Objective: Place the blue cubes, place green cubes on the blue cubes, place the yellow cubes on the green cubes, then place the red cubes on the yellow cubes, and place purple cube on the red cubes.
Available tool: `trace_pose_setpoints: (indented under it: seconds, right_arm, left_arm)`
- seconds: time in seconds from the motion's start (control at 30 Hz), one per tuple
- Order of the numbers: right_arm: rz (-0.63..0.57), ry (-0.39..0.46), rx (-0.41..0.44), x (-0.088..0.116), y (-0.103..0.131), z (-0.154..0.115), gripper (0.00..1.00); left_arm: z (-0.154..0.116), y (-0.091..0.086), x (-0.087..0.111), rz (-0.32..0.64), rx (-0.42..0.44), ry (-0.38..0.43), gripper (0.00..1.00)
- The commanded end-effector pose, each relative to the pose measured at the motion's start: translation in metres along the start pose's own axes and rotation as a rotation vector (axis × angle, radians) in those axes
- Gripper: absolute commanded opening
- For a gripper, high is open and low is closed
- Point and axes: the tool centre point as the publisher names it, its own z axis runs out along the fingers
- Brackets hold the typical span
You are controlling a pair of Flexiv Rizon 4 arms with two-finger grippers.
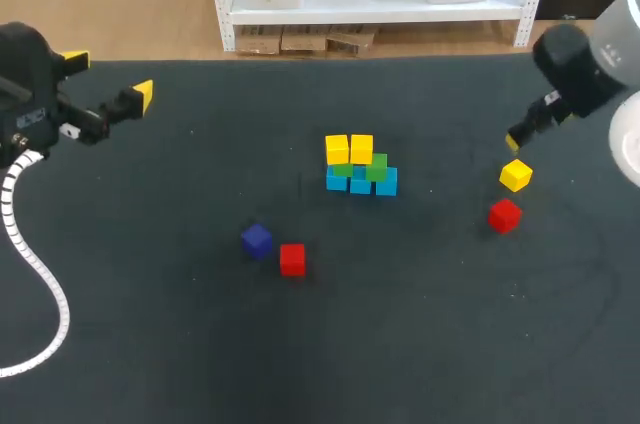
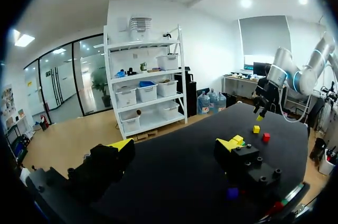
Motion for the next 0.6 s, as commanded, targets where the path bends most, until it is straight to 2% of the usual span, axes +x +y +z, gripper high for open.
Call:
trace_pose_setpoints:
  seconds: [0.03,0.2,0.3,0.4,0.47,0.5,0.53,0.6]
  right_arm:
    - [0.003,0.047,-0.048,-0.004,-0.007,0.021,1.0]
    - [-0.006,0.091,-0.083,0.002,-0.005,0.034,1.0]
    - [-0.018,0.113,-0.091,0.003,-0.001,0.036,0.93]
    - [-0.039,0.127,-0.104,0.005,0.005,0.033,0.92]
    - [-0.058,0.14,-0.107,0.009,0.007,0.031,0.82]
    - [-0.06,0.148,-0.113,0.011,0.007,0.031,0.7]
    - [-0.062,0.159,-0.109,0.014,0.007,0.031,0.62]
    - [-0.067,0.176,-0.11,0.017,0.007,0.031,0.61]
  left_arm:
    - [-0.001,0.002,0.0,0.0,0.009,-0.002,1.0]
    - [-0.001,0.002,0.0,0.0,0.009,-0.002,1.0]
    - [-0.001,0.002,0.0,0.0,0.009,-0.002,1.0]
    - [-0.001,0.002,0.0,0.0,0.009,-0.002,1.0]
    - [-0.001,0.002,0.0,0.0,0.009,-0.002,1.0]
    - [-0.001,0.002,0.0,0.0,0.009,-0.002,1.0]
    - [-0.001,0.002,0.0,0.0,0.009,-0.002,1.0]
    - [-0.001,0.002,0.0,0.0,0.009,-0.002,1.0]
